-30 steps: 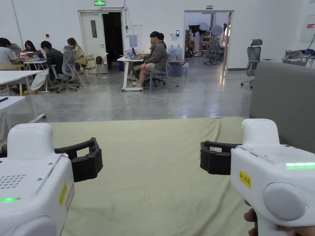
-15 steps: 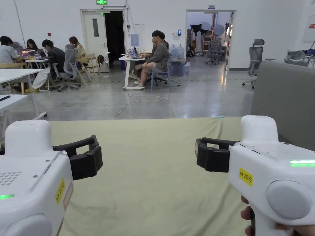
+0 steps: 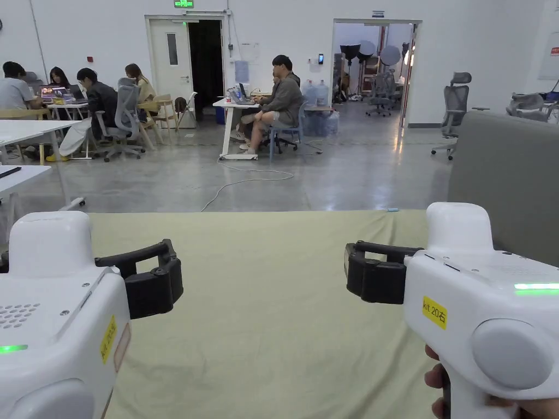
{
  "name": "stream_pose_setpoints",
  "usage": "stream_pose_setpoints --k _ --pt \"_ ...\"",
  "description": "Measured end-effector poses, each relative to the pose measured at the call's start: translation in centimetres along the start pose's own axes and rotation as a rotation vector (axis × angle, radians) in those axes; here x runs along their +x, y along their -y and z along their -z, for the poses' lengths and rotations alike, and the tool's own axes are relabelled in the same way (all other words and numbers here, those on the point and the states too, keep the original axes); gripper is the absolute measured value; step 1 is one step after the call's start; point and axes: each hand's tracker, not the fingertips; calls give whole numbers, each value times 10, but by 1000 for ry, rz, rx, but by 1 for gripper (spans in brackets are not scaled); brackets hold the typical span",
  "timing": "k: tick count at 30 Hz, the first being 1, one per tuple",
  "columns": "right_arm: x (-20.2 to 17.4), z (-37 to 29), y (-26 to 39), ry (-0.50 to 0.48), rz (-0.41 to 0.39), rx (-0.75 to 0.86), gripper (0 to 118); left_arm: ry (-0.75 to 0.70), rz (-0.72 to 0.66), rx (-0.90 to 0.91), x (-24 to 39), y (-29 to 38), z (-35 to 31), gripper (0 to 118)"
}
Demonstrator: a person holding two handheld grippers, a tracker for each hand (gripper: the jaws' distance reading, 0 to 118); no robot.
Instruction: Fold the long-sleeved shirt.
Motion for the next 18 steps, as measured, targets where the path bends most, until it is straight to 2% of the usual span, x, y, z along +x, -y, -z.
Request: stream_pose_setpoints --k 18 --pt "-4 -2 -3 3 7 5 118 0 -8 -8 -4 -1 -3 118"
